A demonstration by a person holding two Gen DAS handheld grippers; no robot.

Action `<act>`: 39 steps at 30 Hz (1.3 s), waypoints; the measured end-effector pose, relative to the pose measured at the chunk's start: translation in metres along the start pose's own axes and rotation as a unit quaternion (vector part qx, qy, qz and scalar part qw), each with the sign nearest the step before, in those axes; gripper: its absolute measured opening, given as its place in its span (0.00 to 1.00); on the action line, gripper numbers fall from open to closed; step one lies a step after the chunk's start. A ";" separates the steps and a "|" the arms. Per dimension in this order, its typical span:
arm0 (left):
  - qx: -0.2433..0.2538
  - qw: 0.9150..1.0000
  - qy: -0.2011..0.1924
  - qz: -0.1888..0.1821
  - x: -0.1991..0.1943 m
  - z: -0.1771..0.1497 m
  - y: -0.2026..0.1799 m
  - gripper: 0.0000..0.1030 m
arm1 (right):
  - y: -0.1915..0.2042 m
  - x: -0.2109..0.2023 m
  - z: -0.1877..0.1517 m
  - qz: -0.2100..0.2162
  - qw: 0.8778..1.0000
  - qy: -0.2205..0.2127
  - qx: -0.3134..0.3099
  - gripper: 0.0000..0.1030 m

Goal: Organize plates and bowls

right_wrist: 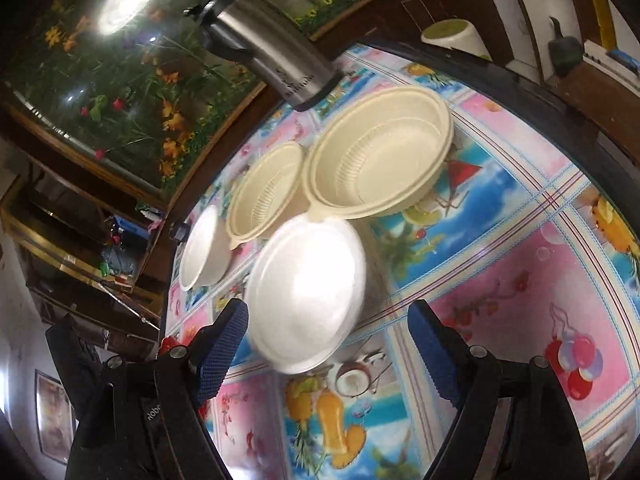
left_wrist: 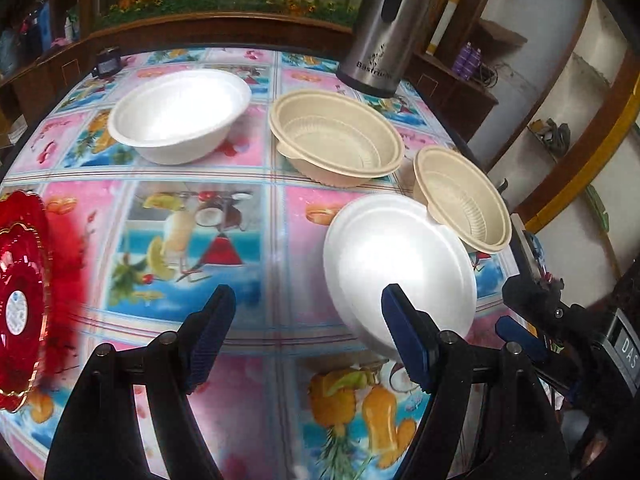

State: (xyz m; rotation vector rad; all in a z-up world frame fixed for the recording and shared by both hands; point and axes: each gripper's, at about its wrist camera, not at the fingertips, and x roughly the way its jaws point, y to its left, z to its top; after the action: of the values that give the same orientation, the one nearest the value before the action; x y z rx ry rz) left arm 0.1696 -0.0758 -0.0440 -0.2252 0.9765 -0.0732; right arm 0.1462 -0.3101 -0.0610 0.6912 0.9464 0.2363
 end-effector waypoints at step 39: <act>0.055 0.997 -0.001 0.050 0.013 -0.013 -0.015 0.14 | 0.009 0.040 -0.014 -0.033 0.997 0.047 -0.047 0.08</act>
State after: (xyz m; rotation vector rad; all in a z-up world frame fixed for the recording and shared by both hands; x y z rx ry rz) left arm 0.1665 -0.0945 -0.0579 -0.0764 0.9771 -0.0354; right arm 0.1593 -0.2782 -0.0877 0.5655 1.0407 0.2547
